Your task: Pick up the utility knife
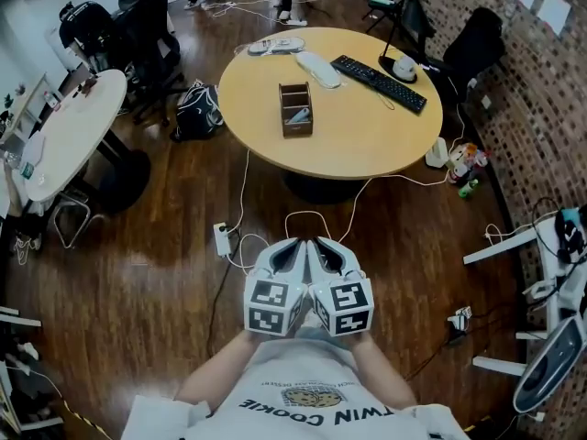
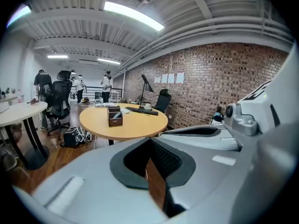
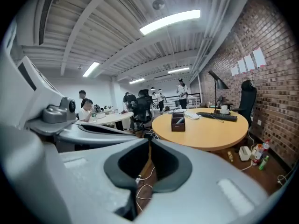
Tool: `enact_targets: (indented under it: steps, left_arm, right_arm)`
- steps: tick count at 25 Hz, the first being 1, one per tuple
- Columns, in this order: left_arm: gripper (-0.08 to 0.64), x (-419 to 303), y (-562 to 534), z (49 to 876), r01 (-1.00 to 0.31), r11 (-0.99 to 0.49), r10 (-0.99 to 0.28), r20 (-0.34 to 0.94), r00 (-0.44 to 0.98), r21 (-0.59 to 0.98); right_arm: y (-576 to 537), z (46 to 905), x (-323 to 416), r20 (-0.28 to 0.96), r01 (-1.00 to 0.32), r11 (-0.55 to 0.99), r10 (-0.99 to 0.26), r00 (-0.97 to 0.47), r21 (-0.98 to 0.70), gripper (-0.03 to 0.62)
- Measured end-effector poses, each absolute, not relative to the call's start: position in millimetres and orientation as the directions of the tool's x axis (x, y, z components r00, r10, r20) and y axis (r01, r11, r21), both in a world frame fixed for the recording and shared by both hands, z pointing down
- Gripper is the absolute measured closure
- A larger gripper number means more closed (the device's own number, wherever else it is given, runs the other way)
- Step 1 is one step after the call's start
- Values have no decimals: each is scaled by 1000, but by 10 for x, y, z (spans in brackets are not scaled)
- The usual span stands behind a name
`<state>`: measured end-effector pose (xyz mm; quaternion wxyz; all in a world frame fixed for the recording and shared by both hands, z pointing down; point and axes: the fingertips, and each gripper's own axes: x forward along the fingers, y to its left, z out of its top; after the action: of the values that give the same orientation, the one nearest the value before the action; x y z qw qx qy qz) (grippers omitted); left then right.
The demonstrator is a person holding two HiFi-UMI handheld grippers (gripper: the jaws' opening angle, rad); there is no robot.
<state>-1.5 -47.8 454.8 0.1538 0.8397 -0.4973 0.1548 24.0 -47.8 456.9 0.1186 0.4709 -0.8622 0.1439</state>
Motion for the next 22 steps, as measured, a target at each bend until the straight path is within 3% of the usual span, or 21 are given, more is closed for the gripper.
enact_targets:
  steps: [10,22]
  left_arm:
    - [552,385,-1121,4450,-882,-467,-803,390,451,60]
    - [554,323,-1791,4604,-891,-449,-808,393,439,71]
  right_arm:
    - [-1086,4543,637,320,-849,510,-788,-526,-140,577]
    - [-1752,4635,582,326,-830,547,-768,-551,-114,577]
